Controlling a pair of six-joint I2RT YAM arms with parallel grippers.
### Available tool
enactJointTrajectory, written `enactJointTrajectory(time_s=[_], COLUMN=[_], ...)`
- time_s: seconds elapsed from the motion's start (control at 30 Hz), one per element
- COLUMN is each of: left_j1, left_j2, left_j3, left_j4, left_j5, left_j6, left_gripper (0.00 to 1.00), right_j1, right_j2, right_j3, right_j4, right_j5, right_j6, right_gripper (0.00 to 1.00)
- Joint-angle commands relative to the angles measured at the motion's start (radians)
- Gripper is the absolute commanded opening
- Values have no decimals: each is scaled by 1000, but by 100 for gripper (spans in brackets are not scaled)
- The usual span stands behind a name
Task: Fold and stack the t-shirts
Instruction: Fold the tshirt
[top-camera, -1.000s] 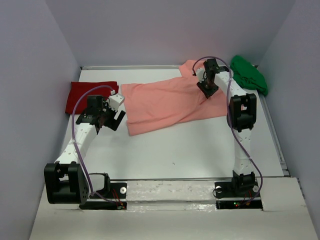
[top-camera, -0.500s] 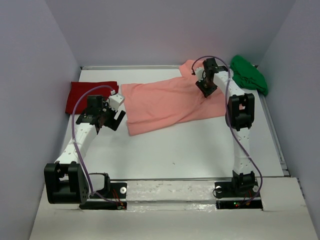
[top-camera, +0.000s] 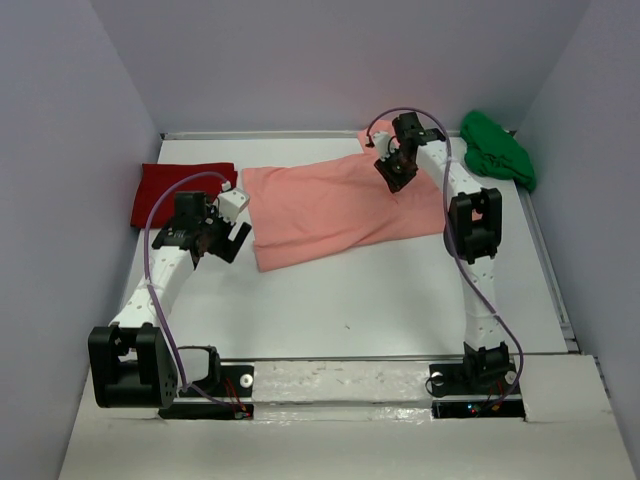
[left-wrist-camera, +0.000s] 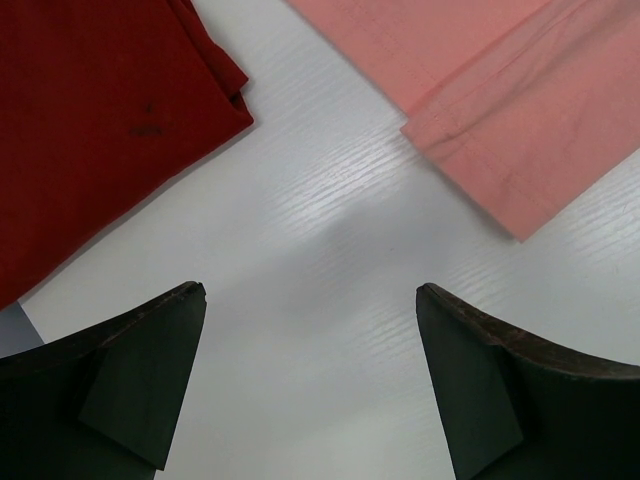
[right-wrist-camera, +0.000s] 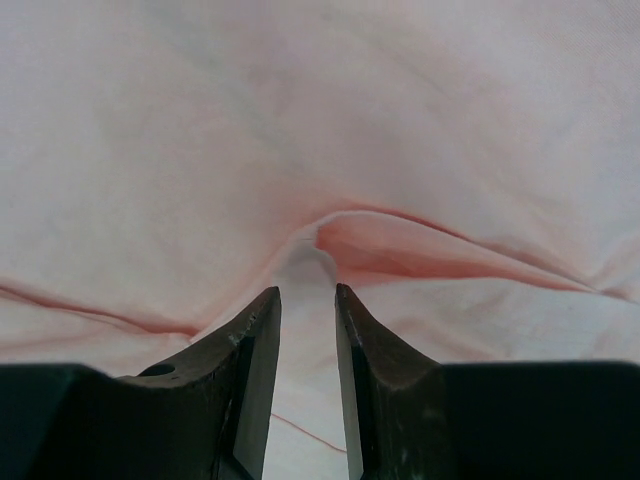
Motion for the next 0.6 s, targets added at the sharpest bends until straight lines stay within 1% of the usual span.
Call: enactJointTrajectory(time_s=[0.0,0.13,0.17,0.27,0.3,0.33,0.37,0.43,0.47,0.5,0.57], left_j1=[6,7,6,7,6,6,6,6,6,3,-5], left_j2=[-26,-32,-31,-23,-15,-12,-5,20,29,44,58], left_j3=[-17,-25,-22,-5,3,19,27,50,56,61,79], left_j4=[-6,-2,-3,-11,-27,-37,-47,-75,-81,-99,-113], left_j5=[15,12,12,16,33,47,79,110,124,156,192], left_j6=[3,4,3,11,15,21,30,43,46,64,78], left_gripper=[99,99,99,99,99,99,99,99,99,99,95], right_j1=[28,39,39,39,39,39,39,30,13,1,-45], right_j2=[-24,-36,-47,-145,-199,-220,-240,-277,-291,-305,-361], right_j3=[55,81,70,-28,-94,-120,-145,-180,-194,-232,-293], right_j4=[-21,-1,12,171,256,292,347,351,352,351,351], right_j5=[-89,-84,-46,126,190,292,342,416,463,476,490], right_j6=[-15,-7,-1,24,27,25,25,27,36,57,77], right_gripper=[34,32,31,31,30,30,29,23,17,0,0])
